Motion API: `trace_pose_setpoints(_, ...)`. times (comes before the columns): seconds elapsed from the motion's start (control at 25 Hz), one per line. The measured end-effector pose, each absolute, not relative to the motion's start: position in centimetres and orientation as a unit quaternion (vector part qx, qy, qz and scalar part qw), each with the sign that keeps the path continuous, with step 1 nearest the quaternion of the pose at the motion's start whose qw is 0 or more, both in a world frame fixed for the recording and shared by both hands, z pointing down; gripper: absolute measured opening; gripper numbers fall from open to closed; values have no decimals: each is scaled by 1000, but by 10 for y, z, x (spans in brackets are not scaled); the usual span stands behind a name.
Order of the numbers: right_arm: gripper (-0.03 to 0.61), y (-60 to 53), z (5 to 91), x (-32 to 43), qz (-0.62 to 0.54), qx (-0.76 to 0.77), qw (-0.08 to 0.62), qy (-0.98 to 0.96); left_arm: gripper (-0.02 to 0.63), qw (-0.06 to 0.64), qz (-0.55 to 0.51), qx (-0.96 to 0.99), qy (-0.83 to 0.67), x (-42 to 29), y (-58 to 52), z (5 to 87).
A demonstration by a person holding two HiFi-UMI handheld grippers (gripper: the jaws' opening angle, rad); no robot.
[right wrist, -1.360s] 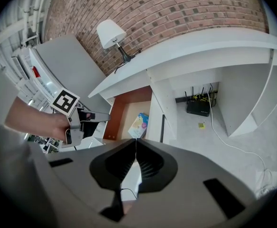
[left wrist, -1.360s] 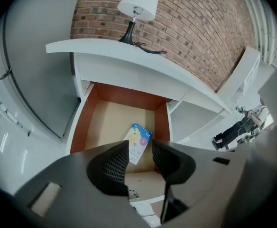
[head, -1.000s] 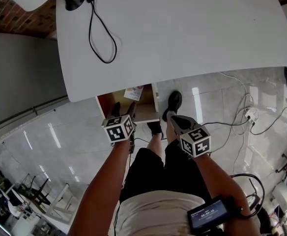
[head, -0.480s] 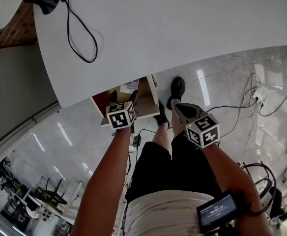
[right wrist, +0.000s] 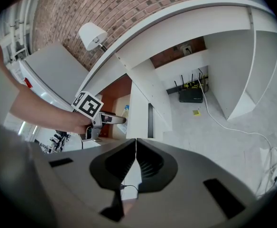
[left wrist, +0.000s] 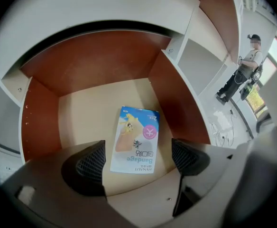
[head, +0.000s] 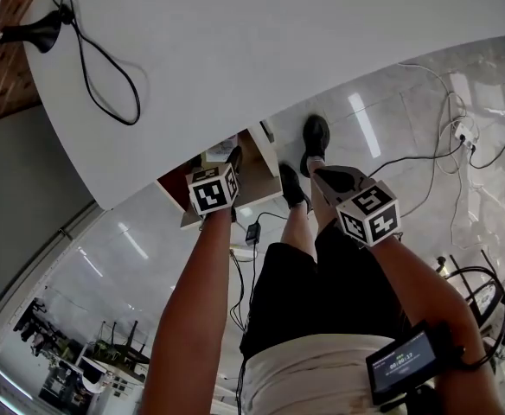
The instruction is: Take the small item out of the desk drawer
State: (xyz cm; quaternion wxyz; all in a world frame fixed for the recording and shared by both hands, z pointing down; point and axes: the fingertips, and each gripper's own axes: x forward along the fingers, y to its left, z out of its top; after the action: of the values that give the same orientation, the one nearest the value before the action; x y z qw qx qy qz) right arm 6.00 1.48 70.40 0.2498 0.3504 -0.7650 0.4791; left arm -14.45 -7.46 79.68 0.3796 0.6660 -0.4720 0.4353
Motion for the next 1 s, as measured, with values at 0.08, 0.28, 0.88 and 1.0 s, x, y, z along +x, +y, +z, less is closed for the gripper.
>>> trace_pose_setpoints(0.08, 6, 15, 710, 65, 482, 353, 247, -763, 416, 374, 450, 665, -465, -141, -75, 809)
trace_pose_setpoints(0.28, 6, 14, 714, 73, 490, 359, 238, -758, 417, 351, 479, 661, -459, -141, -79, 822)
trace_pose_setpoints(0.88, 6, 13, 722, 91, 513, 373, 225, -740, 416, 326, 509, 646, -466, -141, -91, 842)
trace_pose_setpoints(1.0, 6, 13, 722, 92, 514, 374, 226, -739, 406, 332, 513, 641, -465, -143, -87, 844)
